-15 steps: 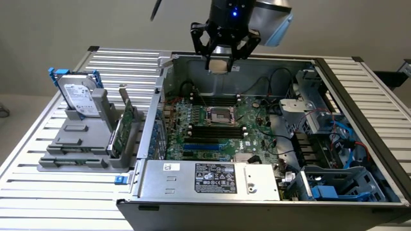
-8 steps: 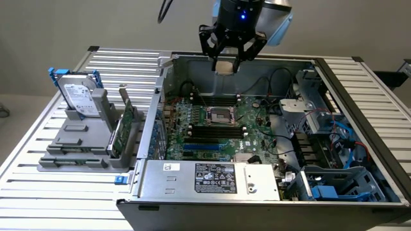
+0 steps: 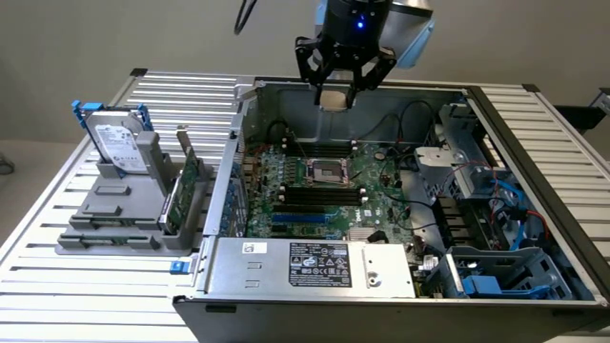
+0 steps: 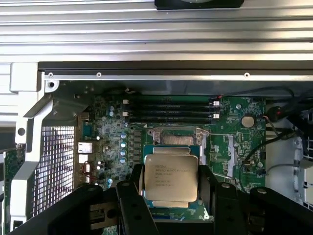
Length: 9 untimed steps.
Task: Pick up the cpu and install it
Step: 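Place the cpu into insertion slot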
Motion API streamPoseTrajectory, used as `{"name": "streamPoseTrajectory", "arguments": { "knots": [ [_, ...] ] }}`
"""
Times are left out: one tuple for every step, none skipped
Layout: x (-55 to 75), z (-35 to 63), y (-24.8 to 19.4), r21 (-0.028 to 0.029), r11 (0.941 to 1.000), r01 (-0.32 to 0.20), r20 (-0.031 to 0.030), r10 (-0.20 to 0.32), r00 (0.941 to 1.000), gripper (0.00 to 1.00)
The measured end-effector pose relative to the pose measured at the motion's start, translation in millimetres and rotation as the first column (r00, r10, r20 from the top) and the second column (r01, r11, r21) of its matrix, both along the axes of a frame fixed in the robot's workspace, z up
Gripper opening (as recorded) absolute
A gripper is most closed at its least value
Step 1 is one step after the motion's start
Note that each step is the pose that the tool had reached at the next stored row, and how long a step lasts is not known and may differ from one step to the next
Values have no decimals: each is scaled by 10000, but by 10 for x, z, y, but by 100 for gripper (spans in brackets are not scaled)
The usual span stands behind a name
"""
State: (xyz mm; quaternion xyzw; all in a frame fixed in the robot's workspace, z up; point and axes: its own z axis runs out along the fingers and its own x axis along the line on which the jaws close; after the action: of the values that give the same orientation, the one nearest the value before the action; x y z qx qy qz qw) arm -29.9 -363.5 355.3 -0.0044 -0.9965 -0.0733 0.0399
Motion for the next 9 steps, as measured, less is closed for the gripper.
{"name": "streamPoseTrajectory", "arguments": {
  "knots": [
    [0,0,0,0,9999,160,0,-160,9999,55],
    [0,-1,0,1,9995,331,0,-331,9995,55],
    [0,-1,0,1,9987,511,0,-511,9987,55],
    [0,-1,0,0,9976,691,0,-691,9976,55],
    [0,-1,0,1,9961,886,0,-886,9961,55],
    [0,-1,0,1,9943,1066,0,-1066,9943,55],
    [0,-2,0,1,9922,1243,0,-1243,9922,55],
    [0,-2,0,-1,9898,1423,0,-1423,9898,55],
    [0,-2,0,1,9871,1598,0,-1598,9871,55]
  ]
}}
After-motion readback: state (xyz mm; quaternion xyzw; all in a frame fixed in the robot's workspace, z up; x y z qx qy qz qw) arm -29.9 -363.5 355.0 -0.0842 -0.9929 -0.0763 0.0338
